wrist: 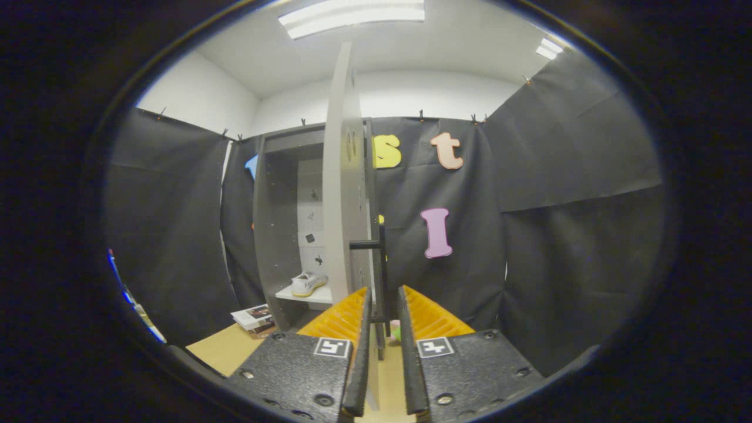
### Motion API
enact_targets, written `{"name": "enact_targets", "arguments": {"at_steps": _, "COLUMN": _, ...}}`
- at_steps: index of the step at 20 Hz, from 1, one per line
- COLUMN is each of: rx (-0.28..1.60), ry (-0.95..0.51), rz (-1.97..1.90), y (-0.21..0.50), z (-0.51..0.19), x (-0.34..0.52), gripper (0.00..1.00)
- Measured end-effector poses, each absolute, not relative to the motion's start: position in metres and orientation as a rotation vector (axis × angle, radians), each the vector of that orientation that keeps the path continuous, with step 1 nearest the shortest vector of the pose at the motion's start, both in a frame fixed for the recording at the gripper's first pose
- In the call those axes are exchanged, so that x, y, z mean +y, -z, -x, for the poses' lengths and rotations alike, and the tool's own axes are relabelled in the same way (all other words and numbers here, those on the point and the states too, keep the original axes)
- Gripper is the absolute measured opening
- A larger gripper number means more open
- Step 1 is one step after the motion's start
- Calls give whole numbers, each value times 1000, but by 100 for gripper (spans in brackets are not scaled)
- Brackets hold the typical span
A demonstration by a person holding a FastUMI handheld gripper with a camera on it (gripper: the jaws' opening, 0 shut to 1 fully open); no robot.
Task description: Open the shoe cabinet door, grab the shoes and put them into the shoe cabinet, then close the shoe cabinet door.
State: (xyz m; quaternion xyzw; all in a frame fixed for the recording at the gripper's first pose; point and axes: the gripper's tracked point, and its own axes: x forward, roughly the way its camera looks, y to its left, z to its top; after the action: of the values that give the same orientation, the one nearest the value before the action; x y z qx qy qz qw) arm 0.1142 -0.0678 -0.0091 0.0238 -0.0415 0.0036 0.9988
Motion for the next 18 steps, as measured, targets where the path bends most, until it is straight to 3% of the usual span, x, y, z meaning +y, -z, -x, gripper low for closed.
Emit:
{"name": "enact_targets", "arguments": {"at_steps": 2, "rx": -89, "ry": 2, "rz": -7, "y": 13, "z": -101, "x": -59, "gripper": 50}}
{"name": "enact_targets", "arguments": {"at_steps": 3, "rx": -102, "ry": 18, "rz": 6, "y": 11, "z": -97, "x": -58, "gripper": 70}}
{"name": "enact_targets", "arguments": {"at_steps": 5, "rx": -131, "ry": 30, "rz": 13, "y": 11, "z": -87, "x": -47, "gripper": 100}}
{"name": "enact_targets", "arguments": {"at_steps": 18, "rx": -44, "ry": -59, "rz": -7, "y": 100, "z": -94, "x": 74, "gripper": 99}}
